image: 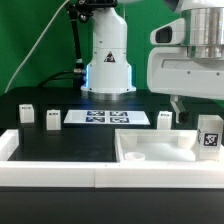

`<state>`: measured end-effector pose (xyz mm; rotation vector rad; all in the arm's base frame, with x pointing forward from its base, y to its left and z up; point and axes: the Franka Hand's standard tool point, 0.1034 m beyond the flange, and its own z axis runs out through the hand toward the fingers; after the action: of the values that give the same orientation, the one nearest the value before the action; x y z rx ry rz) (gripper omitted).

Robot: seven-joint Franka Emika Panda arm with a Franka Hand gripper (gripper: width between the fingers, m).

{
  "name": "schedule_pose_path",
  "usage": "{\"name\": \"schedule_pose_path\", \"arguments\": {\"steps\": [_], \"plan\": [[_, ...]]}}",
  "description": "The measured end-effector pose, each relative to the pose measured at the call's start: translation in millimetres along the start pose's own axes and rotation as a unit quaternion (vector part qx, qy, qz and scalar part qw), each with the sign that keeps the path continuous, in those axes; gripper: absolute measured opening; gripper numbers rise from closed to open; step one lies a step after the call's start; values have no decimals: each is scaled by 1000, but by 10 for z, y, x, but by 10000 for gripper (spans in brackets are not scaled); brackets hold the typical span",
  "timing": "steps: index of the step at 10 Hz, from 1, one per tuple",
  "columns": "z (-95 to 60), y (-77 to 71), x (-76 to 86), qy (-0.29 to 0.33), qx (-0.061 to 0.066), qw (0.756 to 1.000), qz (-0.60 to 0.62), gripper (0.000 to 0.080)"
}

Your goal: Assemble one leg

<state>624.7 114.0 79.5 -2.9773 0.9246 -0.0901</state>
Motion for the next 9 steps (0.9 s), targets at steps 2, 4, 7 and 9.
{"name": "schedule_pose_path", "arguments": {"steps": [2, 4, 7, 9], "plan": [[8, -62, 41, -3, -8, 995, -96, 649], [20, -61, 36, -2, -13, 984, -178, 649], [21, -46, 48, -1, -16, 973, -229, 649], [21, -46, 49, -1, -16, 974, -227, 391]]}}
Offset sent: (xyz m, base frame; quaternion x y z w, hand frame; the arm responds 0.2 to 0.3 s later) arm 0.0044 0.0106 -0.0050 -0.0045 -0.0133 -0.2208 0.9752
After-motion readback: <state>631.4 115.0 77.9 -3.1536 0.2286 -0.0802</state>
